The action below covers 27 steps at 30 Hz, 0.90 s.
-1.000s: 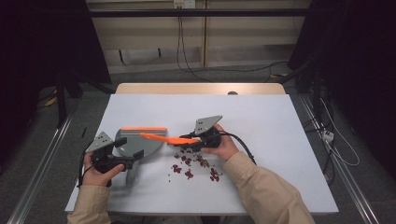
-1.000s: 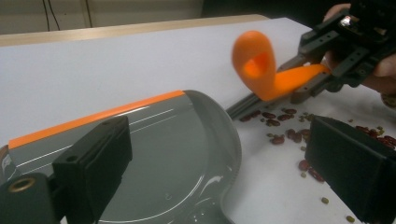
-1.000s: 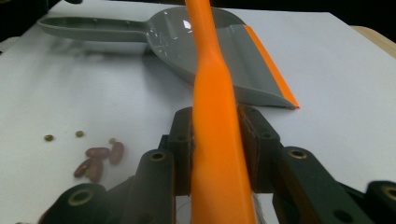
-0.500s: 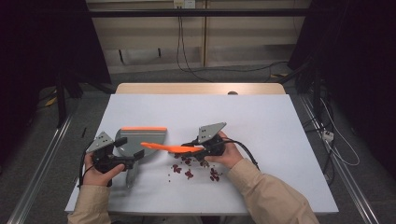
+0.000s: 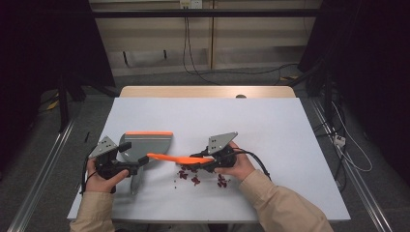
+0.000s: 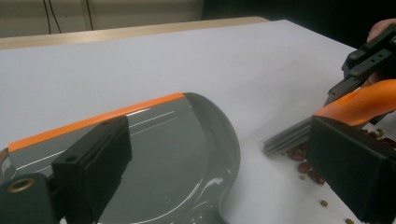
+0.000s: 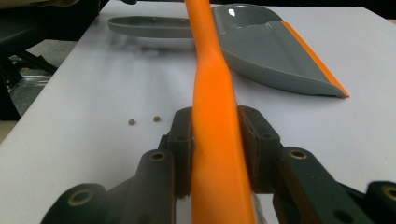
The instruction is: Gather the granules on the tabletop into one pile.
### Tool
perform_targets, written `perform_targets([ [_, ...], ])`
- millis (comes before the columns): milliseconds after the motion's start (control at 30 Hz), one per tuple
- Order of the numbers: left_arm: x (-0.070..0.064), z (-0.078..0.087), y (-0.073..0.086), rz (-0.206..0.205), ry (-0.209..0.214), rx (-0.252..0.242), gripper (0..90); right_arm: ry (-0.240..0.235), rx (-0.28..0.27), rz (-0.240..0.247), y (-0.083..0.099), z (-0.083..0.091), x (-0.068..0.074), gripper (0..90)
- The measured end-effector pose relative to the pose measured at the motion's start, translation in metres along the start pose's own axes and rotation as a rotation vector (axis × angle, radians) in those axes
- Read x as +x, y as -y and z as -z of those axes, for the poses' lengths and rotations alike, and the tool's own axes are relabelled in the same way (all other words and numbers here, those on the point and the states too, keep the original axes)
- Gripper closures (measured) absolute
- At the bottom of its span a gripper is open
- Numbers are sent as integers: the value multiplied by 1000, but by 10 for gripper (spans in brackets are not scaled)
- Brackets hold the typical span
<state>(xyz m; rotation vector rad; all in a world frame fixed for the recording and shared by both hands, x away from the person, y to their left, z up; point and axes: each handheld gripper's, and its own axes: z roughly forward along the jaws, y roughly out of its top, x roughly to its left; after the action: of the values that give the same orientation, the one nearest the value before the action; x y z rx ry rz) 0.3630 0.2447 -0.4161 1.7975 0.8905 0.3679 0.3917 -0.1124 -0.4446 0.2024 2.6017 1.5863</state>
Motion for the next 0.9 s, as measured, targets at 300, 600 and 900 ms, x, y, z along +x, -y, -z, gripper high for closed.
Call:
perform_targets([
  [300, -1, 0, -1, -5, 3, 0, 72, 2, -1, -4, 0, 2, 8, 691],
  [600, -3, 0, -1, -13, 0, 4, 72, 8, -13, -3, 2, 7, 13, 693],
  [900, -4, -2, -1, -19, 6, 10, 72, 82, -62, -45, 1, 12, 1, 705],
])
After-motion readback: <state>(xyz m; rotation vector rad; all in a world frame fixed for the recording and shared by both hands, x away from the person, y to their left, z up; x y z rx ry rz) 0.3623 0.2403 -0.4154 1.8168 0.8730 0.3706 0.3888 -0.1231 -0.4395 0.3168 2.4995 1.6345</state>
